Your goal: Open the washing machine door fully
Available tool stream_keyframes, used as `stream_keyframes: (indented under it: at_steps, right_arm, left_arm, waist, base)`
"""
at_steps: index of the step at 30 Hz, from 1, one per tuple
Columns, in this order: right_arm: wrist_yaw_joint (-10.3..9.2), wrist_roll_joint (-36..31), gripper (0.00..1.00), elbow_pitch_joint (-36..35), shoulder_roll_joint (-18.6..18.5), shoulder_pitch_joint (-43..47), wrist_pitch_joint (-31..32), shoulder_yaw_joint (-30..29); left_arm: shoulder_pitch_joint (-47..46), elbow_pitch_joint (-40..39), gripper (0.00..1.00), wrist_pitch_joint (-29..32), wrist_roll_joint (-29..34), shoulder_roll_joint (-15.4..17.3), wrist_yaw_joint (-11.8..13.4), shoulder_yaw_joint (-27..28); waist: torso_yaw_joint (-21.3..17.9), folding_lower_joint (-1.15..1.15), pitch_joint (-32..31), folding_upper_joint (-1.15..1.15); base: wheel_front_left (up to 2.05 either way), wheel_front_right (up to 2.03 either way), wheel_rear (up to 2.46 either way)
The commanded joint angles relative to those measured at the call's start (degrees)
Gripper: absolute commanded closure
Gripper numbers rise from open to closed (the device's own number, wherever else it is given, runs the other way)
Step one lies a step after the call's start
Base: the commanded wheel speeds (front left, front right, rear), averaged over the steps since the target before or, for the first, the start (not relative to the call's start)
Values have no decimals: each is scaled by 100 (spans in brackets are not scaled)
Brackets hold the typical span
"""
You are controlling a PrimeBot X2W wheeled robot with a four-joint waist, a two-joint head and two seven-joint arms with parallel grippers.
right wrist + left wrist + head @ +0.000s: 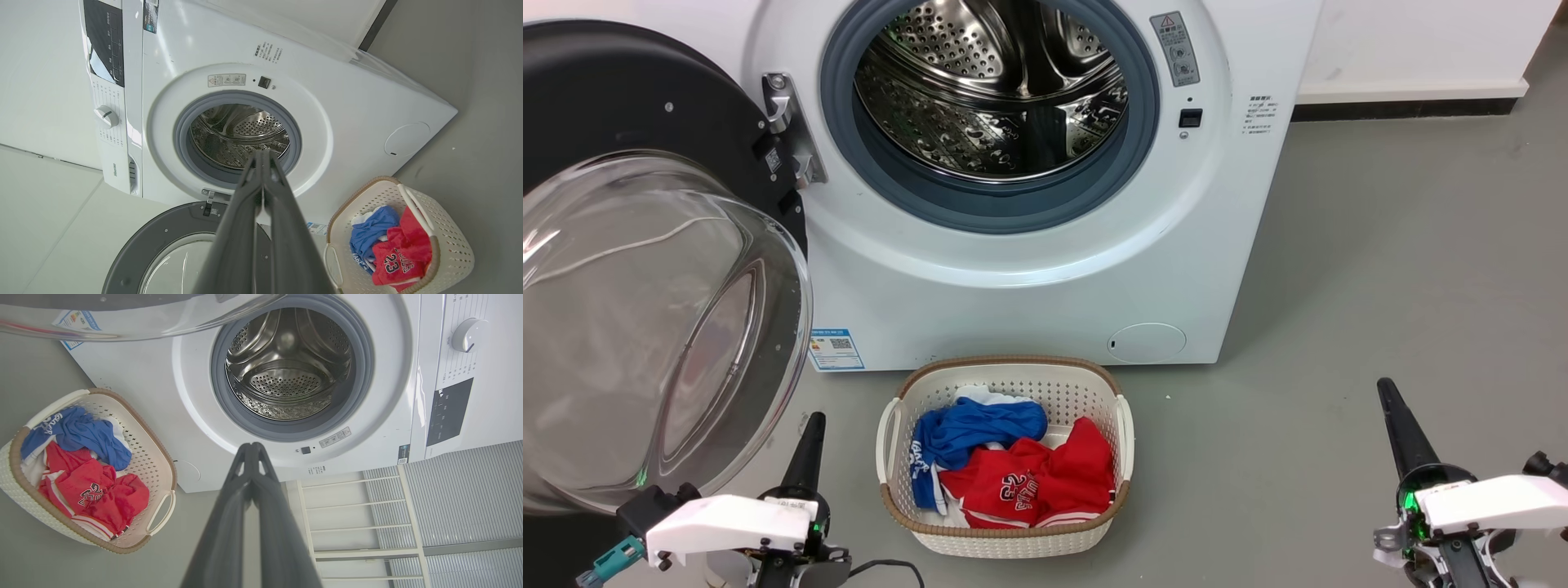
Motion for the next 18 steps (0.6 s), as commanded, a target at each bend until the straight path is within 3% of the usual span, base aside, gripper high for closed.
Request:
stream_keyframes:
  at_steps: [1, 18]
  right_arm:
    - [2, 120, 100, -14, 14, -123, 35, -19]
    - [2, 974, 100, 83, 23, -190, 145, -93]
  left_arm:
    - [-122, -18, 100, 42, -101, -19, -62, 55]
    - [-191, 44, 100, 244, -742, -148, -271, 272]
  waist:
    - [4, 0, 1, 0]
    - [72, 0, 13, 0]
  base:
    - [0, 0, 0]
    - [0, 0, 0]
